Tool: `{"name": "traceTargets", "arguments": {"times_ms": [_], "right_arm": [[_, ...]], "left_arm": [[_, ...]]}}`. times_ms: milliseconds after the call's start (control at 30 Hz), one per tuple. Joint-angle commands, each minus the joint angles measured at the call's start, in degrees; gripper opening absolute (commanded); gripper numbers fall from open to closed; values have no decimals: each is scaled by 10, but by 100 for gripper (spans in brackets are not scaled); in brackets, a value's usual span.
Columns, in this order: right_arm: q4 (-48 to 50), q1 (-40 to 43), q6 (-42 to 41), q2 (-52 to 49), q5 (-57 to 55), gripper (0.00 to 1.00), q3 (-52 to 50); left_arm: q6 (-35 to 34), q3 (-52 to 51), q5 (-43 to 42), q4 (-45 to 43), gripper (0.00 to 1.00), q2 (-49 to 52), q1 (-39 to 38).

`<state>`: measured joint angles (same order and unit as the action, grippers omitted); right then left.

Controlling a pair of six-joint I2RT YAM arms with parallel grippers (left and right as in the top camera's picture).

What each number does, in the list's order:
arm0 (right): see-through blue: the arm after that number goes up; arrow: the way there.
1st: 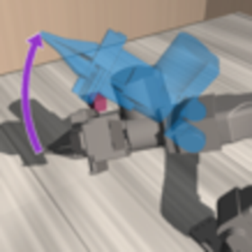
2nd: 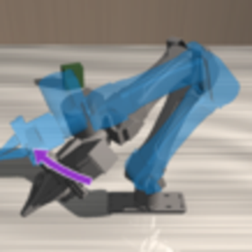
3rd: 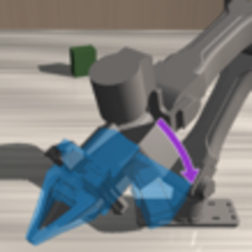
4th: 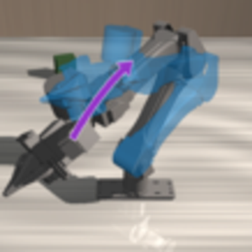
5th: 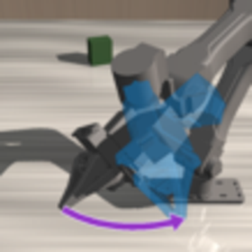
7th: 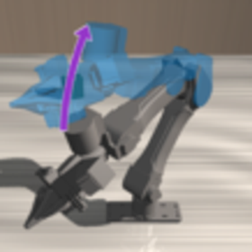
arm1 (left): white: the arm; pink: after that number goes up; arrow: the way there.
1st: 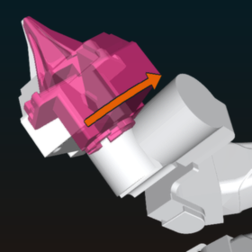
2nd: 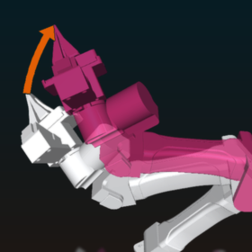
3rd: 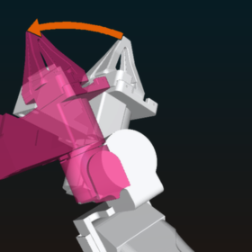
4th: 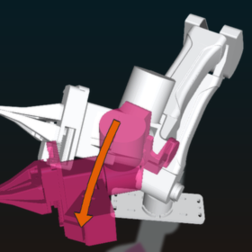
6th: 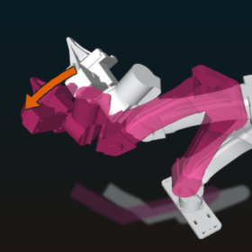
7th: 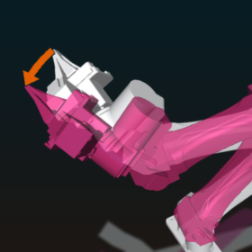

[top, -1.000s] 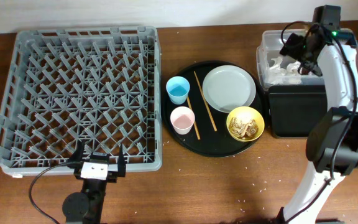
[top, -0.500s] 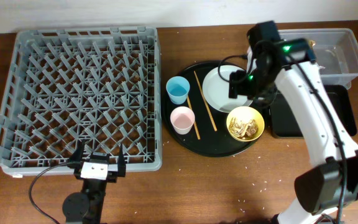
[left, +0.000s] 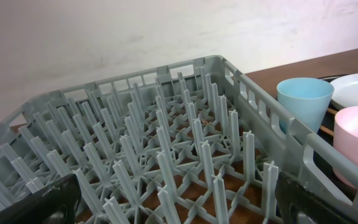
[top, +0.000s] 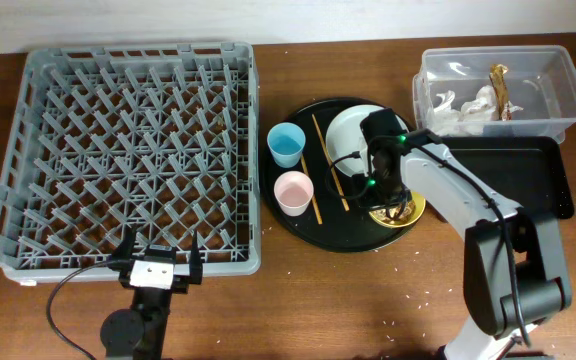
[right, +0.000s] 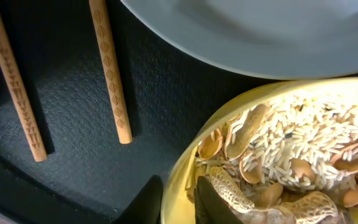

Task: Sort waste into correct bins and load items into the dishwasher rack
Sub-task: 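Grasp the rim of the yellow bowl with the right gripper, then tip the yellow bowl over the black tray to empty the rice and shells, then set the empty yellow bowl back on the black round tray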

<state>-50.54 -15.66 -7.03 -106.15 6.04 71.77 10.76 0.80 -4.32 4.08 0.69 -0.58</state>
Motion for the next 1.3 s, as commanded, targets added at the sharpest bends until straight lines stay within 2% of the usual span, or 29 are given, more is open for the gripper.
{"name": "traceTargets", "arguments": {"times_ms": [0,100,133,167,233,400,433,533,567,633,700,767,800,900,967,1067,1167,1267], "right_arm": [[9,-5,8,-14,-5,20,-5],[15,-5,8,-24,-5,21,-5],[15,-5,8,-29,-5,17,-5],[15,-5,8,-28,-5,4,-5],[5,-4,8,-20,-5,4,2],[-180,5,9,58,9,4,199],[-205,28,11,76,31,4,238],[-208,130,80,107,166,4,246],[-208,192,127,104,240,4,242],[-206,294,178,96,297,4,220],[-186,355,212,91,337,4,185],[-103,434,212,90,432,4,103],[-23,480,212,89,505,4,34],[88,526,212,61,581,4,-45],[128,537,212,15,639,4,-50],[179,537,209,-38,795,4,-50],[185,545,115,-38,829,4,-50],[185,581,-32,-38,829,4,-50]], "left_arm": [[7,-3,-4,1,100,-2,-2],[7,-3,-4,1,100,-2,-2],[7,-3,-4,1,100,-2,-2],[7,-3,-4,1,100,-2,-2],[7,-3,-4,1,100,-2,-2],[7,-3,-4,1,100,-2,-2],[7,-3,-4,1,100,-2,-2],[7,-3,-4,1,100,-2,-2],[7,-3,-4,1,100,-2,-2],[7,-3,-4,1,100,-2,-2],[7,-3,-4,1,100,-2,-2],[7,-3,-4,1,100,-2,-2],[7,-3,-4,1,100,-2,-2],[7,-3,-4,1,100,-2,-2],[7,-3,-4,1,100,-2,-2],[7,-3,-4,1,100,-2,-2],[7,-3,-4,1,100,-2,-2],[7,-3,-4,1,100,-2,-2]]}}
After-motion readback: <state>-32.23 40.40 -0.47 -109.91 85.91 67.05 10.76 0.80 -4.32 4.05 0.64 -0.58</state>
